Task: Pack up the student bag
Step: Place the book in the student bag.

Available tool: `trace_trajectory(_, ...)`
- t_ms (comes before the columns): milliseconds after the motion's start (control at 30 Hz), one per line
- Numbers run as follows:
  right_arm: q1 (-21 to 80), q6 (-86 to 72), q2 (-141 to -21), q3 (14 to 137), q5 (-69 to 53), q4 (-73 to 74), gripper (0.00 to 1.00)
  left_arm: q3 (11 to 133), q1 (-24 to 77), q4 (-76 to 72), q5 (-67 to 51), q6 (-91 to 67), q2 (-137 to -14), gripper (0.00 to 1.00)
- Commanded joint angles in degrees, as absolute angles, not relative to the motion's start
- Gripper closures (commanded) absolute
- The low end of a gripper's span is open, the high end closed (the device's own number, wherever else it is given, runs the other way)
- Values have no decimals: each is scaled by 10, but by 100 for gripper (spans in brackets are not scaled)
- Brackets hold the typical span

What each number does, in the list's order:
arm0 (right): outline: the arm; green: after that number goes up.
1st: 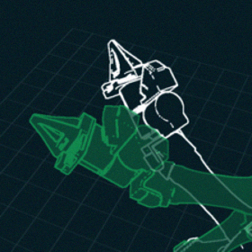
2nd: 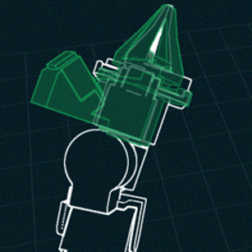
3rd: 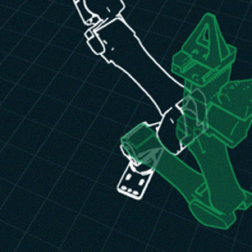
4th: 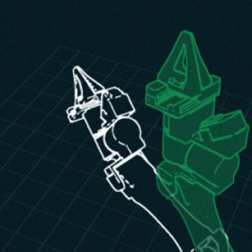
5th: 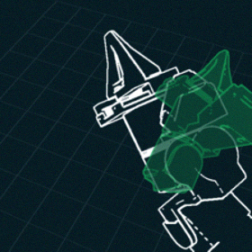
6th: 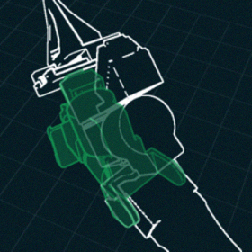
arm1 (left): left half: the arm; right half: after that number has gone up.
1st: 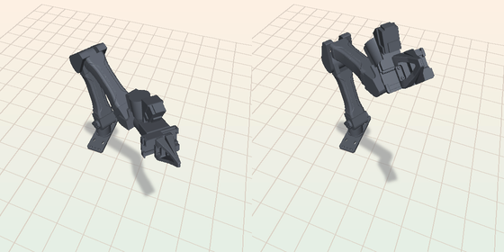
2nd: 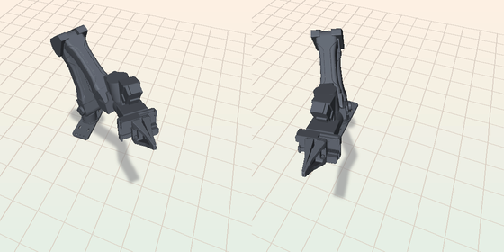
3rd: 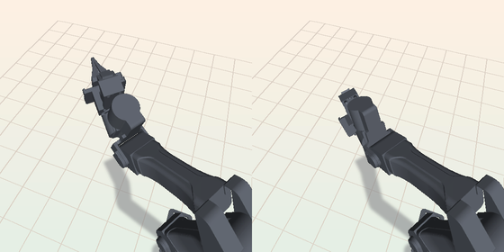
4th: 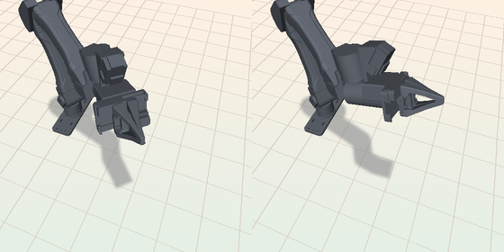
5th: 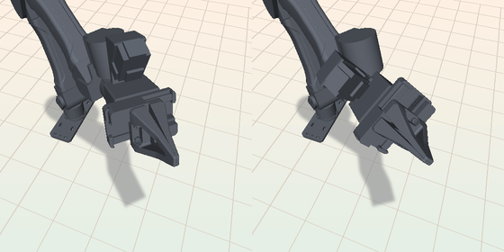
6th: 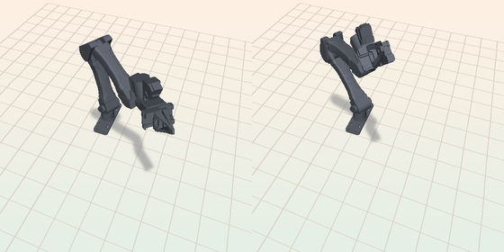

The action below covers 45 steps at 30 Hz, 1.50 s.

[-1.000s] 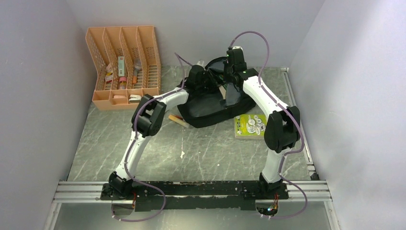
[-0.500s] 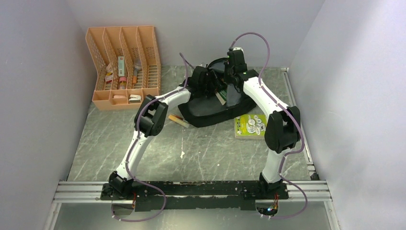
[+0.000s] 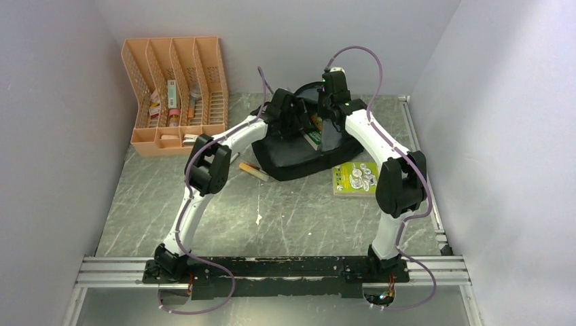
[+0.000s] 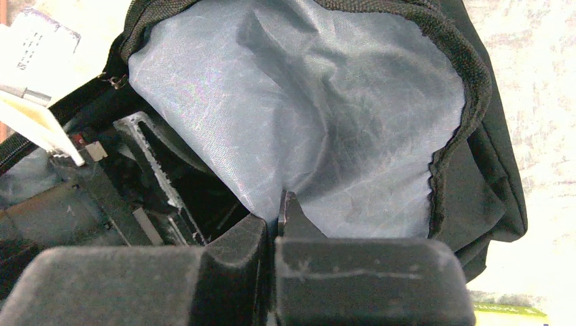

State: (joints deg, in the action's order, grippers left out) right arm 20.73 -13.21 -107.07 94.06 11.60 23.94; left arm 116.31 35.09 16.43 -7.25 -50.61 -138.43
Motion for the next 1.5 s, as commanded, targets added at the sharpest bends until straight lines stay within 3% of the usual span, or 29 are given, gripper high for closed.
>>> trace_trajectory(0, 209, -134, -1035, 935, 119, 219, 100, 1146, 346, 194, -72, -483, -1337, 6)
trace_trajectory(200, 210, -133, -1031, 932, 116, 219, 100, 1097, 351, 158, -102, -501, -1307, 18)
trace_trajectory(433, 210, -140, -1027, 931, 103, 222, 100, 1094, 356, 114, -113, -524, -1312, 39)
trace_trajectory(767, 213, -144, -1028, 932, 91, 226, 100, 1152, 358, 75, -135, -556, -1382, 50)
trace_trajectory(1033, 213, -138, -1025, 928, 100, 225, 100, 1162, 369, 64, -138, -554, -1393, 47)
trace_trajectory(1467, 213, -138, -1026, 916, 102, 216, 100, 1016, 368, 44, -66, -530, -1260, 34)
